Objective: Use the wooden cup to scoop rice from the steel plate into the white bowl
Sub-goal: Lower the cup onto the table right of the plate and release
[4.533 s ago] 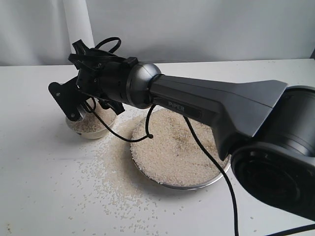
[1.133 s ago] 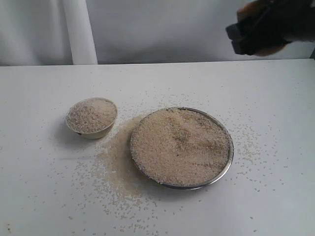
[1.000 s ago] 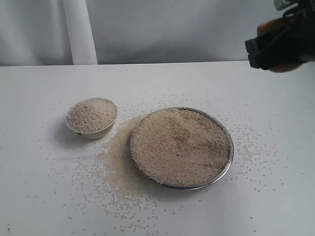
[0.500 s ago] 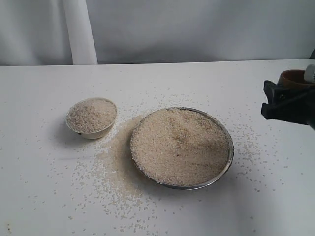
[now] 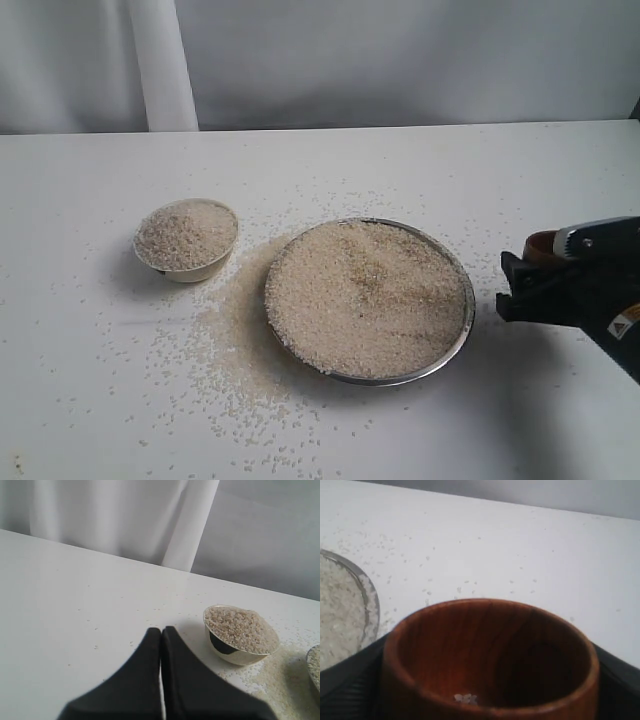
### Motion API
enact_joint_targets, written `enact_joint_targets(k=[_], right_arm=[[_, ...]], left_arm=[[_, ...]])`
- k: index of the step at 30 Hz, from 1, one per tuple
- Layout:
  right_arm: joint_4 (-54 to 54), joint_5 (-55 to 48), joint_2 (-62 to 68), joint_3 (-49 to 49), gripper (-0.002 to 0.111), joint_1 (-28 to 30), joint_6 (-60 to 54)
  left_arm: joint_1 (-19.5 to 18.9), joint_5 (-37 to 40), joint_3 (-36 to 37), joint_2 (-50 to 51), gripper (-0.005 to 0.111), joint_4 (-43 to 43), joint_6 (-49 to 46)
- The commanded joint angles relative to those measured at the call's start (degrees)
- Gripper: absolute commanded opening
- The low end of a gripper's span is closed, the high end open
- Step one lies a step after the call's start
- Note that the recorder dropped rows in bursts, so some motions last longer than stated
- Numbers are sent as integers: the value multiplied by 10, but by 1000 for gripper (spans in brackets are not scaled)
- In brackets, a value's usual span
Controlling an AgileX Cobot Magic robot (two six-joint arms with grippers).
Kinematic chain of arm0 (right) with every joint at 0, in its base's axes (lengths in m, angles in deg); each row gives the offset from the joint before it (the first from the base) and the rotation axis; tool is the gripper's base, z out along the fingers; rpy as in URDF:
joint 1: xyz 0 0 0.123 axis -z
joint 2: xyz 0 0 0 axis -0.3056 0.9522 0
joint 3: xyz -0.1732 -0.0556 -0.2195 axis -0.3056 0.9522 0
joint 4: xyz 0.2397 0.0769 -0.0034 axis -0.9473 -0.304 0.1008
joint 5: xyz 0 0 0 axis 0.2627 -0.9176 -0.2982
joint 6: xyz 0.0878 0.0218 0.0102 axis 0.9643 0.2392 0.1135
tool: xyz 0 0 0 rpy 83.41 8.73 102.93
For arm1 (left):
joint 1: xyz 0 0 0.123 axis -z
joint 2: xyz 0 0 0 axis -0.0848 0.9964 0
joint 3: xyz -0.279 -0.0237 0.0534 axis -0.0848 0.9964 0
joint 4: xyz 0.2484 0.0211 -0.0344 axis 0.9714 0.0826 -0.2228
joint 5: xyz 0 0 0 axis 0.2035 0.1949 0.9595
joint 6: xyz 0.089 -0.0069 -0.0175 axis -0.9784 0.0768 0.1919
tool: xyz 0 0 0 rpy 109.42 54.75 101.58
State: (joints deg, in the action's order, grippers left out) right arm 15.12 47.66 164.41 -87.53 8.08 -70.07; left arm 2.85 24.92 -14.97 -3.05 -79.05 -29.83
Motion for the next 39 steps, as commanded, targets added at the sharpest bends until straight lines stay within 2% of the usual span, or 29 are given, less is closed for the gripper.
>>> enact_joint_targets(k=[1,8,14,16,18,19,22,28,39], right_arm=[[-3,70,58,1,0,5,-28],[-77,94,95,-2,0,5,-58],[-17,94,95,-2,1,5,-56],[-13,94,95,-2,13,5,-56],[-13,94,95,-2,35,5,-55],[-13,94,95,-2,49,5,-52],[-29,94,95,-2,64,5,-42],[-67,94,95,-2,74,5,-35],[-28,94,95,-2,74,5,-35]], left_arm=[[3,-4,1,0,0,-2,2],[3,-4,1,0,0,-2,2],[3,-4,1,0,0,-2,2],[3,-4,1,0,0,-2,2],[3,-4,1,0,0,-2,2],[3,-4,1,0,0,-2,2],[3,-4,1,0,0,-2,2],[3,-4,1,0,0,-2,2],[3,-4,1,0,0,-2,2]])
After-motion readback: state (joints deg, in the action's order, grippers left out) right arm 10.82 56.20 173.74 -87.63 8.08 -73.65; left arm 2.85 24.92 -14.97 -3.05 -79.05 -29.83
